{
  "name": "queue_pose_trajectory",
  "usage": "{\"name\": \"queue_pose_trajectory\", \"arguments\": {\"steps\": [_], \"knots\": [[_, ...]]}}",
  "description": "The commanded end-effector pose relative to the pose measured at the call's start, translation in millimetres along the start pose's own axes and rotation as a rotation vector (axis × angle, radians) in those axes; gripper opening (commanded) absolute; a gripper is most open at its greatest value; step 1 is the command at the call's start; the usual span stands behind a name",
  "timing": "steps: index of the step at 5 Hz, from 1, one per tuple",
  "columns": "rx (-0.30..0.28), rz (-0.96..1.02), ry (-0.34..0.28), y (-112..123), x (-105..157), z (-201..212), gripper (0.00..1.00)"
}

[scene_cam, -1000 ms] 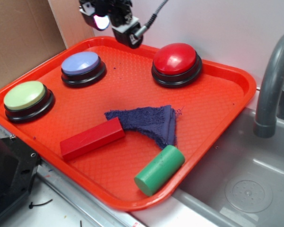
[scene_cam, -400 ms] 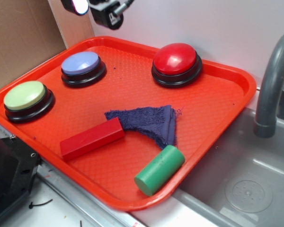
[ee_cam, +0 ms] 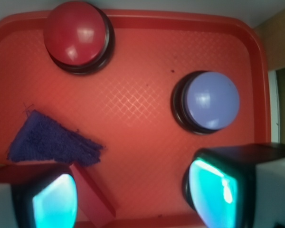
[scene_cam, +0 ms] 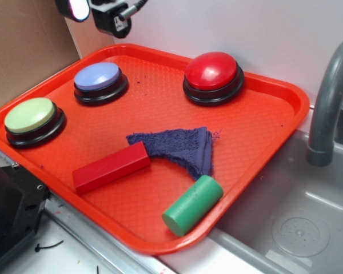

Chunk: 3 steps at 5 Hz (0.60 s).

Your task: Push the red button.

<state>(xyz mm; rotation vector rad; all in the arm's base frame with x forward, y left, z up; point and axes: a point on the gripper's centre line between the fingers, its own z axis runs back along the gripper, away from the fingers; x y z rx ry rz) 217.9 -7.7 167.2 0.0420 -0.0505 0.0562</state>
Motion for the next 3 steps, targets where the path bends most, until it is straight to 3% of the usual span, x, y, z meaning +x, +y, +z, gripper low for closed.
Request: {"name": "queue_pose_trajectory", "arguments": {"steps": [1,3], "knots": [[-0.011,0.017,-0.070,2.6,3.8,33.2,1.00],[-0.012,0.025,-0.073,3.3,0.0,41.0,1.00]]}}
